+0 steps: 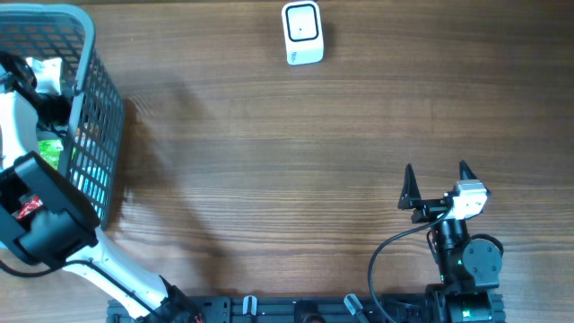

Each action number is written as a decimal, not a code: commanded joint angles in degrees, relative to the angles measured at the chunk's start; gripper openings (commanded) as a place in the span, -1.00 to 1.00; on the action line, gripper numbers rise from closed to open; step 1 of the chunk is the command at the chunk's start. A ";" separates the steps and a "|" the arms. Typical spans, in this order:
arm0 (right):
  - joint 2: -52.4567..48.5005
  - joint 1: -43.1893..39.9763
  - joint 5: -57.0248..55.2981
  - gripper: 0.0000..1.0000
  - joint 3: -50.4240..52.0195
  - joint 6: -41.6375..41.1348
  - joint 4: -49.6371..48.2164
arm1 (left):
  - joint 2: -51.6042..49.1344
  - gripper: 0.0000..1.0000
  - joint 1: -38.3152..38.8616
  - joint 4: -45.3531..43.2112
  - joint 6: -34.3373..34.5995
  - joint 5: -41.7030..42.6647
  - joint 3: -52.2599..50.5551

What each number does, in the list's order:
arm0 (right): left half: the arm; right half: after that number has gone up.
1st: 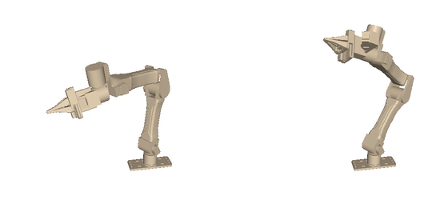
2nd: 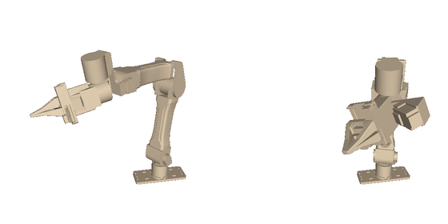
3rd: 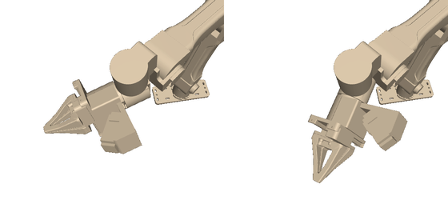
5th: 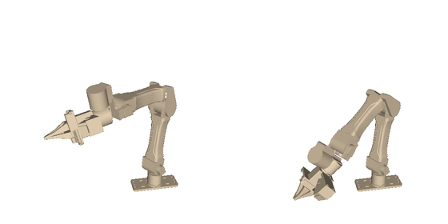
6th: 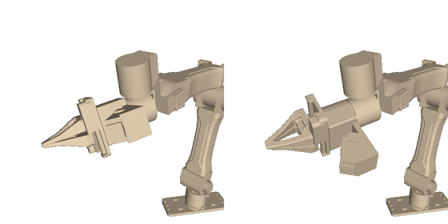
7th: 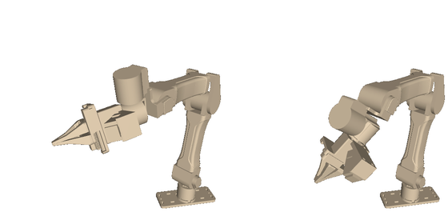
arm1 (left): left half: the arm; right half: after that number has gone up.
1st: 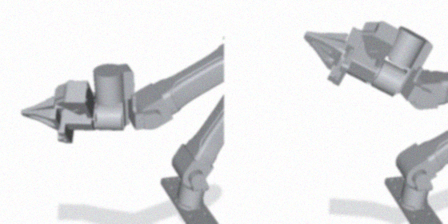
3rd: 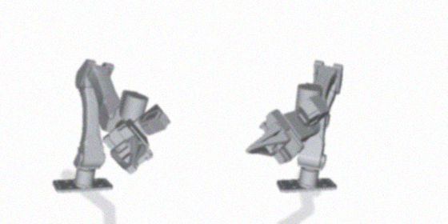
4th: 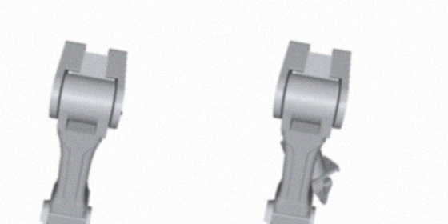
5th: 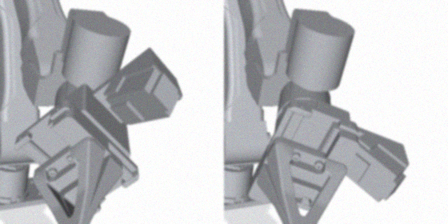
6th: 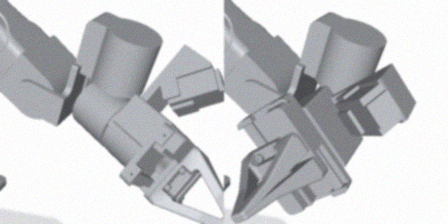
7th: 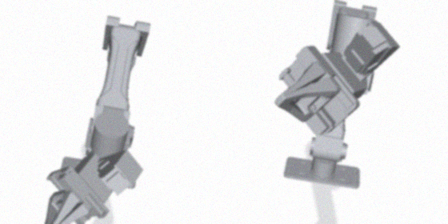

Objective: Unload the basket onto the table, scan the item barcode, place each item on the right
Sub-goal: 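Reach the left gripper into the basket and grasp the Nissin cup noodles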

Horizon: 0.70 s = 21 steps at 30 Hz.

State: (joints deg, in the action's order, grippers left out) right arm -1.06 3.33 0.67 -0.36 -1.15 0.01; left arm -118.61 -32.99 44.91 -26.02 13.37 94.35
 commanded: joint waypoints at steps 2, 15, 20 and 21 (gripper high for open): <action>0.26 0.13 0.74 1.00 0.07 1.01 -0.28 | -2.95 1.00 -0.22 -0.07 2.08 0.04 -0.68; 0.26 0.13 0.72 1.00 0.07 0.98 -0.28 | 7.10 0.32 -0.26 -3.80 3.56 0.02 -0.52; 0.26 0.13 0.74 0.99 0.07 0.98 -0.28 | 20.68 0.43 -0.28 -5.97 7.21 -0.04 -0.52; 0.26 0.13 0.72 0.99 0.07 0.98 -0.28 | 24.11 0.43 -0.28 -6.67 10.32 -0.50 -0.52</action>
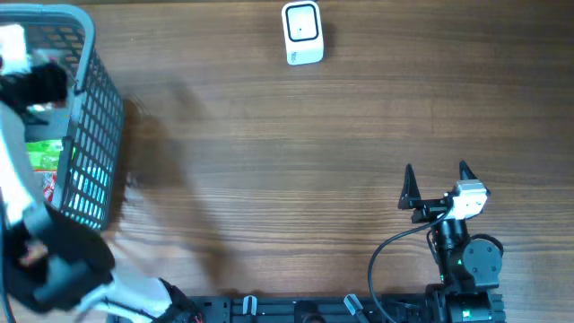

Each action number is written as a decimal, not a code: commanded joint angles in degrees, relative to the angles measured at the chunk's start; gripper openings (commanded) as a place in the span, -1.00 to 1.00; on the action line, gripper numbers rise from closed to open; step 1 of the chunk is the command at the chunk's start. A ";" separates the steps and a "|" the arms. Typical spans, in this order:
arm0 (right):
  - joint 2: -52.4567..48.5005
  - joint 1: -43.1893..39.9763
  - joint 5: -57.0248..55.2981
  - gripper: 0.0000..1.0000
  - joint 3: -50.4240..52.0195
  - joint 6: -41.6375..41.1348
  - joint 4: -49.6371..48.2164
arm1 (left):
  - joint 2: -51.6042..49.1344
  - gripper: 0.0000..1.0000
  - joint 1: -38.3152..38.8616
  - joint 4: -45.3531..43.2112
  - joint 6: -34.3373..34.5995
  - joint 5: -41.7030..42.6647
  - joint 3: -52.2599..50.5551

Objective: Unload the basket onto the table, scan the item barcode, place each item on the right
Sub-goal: 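Reach the left gripper into the basket and grasp the Nissin cup noodles, then carry the cup noodles with the left gripper and set it on the table centre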

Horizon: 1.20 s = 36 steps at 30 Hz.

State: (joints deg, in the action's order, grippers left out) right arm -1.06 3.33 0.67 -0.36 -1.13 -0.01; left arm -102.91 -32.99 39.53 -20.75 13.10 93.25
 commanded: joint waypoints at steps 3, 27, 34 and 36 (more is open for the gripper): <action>0.26 0.13 0.72 0.99 0.07 0.98 -0.26 | 17.46 0.38 0.85 -2.47 11.67 -0.13 0.57; 0.26 0.13 0.72 0.99 0.07 0.98 -0.26 | -5.11 0.39 64.96 24.68 46.18 -10.86 0.48; 0.26 0.13 0.74 0.99 0.07 0.96 -0.26 | -19.89 0.35 73.85 13.35 51.32 -11.10 0.48; 0.26 0.13 0.74 1.00 0.07 0.98 -0.26 | -20.46 0.44 74.42 12.50 51.47 -11.10 0.48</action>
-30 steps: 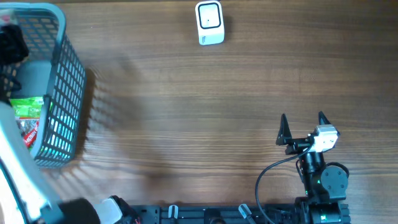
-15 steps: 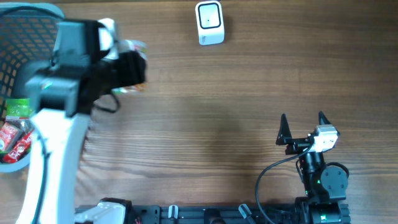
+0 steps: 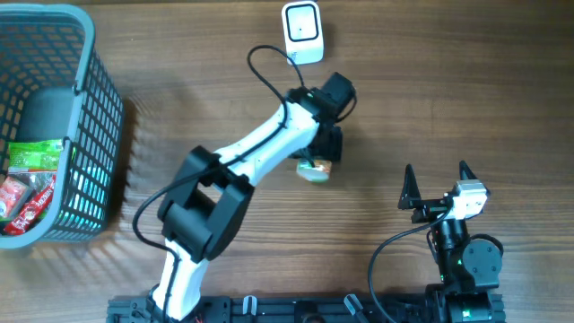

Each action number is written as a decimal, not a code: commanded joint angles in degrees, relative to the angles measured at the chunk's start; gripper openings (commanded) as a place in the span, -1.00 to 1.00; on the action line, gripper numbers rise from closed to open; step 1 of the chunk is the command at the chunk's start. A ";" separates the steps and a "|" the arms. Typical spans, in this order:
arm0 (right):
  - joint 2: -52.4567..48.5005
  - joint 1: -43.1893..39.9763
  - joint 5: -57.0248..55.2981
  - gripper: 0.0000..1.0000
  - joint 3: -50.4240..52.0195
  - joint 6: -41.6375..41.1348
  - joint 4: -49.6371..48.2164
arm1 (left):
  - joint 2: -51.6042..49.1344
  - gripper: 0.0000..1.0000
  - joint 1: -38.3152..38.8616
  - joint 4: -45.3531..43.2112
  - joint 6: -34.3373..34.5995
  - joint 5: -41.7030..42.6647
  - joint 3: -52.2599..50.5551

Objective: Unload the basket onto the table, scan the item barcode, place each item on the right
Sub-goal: 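Carry the cup noodles with the left gripper and set it on the table centre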

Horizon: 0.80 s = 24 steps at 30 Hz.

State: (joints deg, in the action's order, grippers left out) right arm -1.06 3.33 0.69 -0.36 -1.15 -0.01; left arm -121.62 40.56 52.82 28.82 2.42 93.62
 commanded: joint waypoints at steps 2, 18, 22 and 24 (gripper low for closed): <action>0.26 0.13 0.70 1.00 0.07 0.98 -0.26 | -1.75 0.76 0.96 -1.03 1.90 -0.39 0.11; 0.26 0.13 0.70 0.99 0.07 0.98 -0.26 | 14.45 1.00 -9.99 -0.09 -0.15 -0.63 4.66; 0.26 0.13 0.72 0.99 0.07 0.98 -0.26 | 26.51 0.99 -21.73 3.48 -1.62 -2.27 4.66; 0.26 0.13 0.72 0.99 0.07 0.98 -0.28 | 32.17 1.00 -28.81 4.61 -1.62 -5.42 4.66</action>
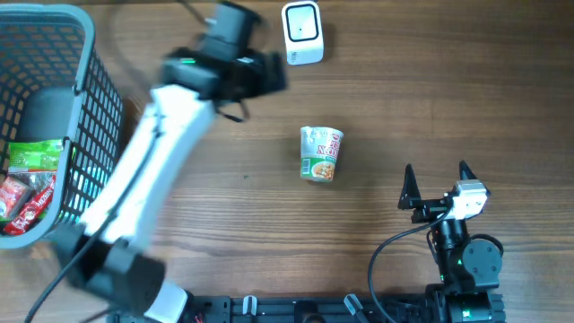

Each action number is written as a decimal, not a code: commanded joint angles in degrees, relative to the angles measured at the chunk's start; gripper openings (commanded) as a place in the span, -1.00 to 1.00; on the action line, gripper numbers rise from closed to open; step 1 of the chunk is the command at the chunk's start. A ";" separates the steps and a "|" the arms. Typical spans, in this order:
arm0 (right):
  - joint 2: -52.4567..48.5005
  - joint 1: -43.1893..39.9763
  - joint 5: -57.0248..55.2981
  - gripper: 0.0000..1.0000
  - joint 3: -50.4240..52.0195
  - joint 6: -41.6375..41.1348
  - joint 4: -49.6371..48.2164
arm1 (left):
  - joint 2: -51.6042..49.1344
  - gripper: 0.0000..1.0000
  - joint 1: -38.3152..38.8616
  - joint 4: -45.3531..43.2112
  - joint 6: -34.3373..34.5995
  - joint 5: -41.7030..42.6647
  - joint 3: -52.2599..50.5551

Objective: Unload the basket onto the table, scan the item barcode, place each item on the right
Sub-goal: 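Carry the cup noodles with the left gripper and set it on the table centre, then reach the left gripper into the basket and grasp the green snack bag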

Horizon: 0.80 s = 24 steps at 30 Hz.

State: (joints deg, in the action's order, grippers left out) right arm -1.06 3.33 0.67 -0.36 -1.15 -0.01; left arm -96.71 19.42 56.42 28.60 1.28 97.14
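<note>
A cup of instant noodles lies on its side on the wooden table, right of centre, with nothing touching it. The white barcode scanner stands at the far edge. My left gripper is blurred by motion, up left of the cup and just left of the scanner. It holds nothing and looks open. My right gripper rests open at the near right, its two dark fingers pointing away from me.
A grey wire basket fills the far left corner. It holds a green packet, a red packet and a grey object. The left arm stretches diagonally from the near left edge to the scanner.
My left gripper was over the cup of noodles in the middle of the table. The cup now lies free there, and the gripper has moved up and left, near the scanner.
My left arm was first down in the basket at the far left, and it was still there at the following moment. Then it was over mid-table with the noodle cup under its gripper. Now the cup lies alone and the gripper is away. The right arm never moved.
</note>
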 commanded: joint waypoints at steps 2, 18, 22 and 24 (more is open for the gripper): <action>0.26 0.13 0.74 0.99 0.07 0.98 -0.26 | 11.89 1.00 -14.78 1.01 -1.42 -5.05 1.14; 0.26 0.13 0.72 1.00 0.07 0.98 -0.26 | 5.20 1.00 -65.07 10.86 6.82 -5.70 0.63; 0.26 0.13 0.74 1.00 0.07 1.01 -0.26 | -0.66 1.00 -65.07 10.23 6.88 -5.88 -1.53; 0.26 0.13 0.74 0.99 0.07 0.98 -0.26 | -2.75 1.00 -65.07 10.10 7.02 -5.88 -2.58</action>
State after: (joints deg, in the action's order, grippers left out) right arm -1.06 3.33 0.69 -0.36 -1.13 -0.01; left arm -96.75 -45.39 66.76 34.68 -4.23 96.42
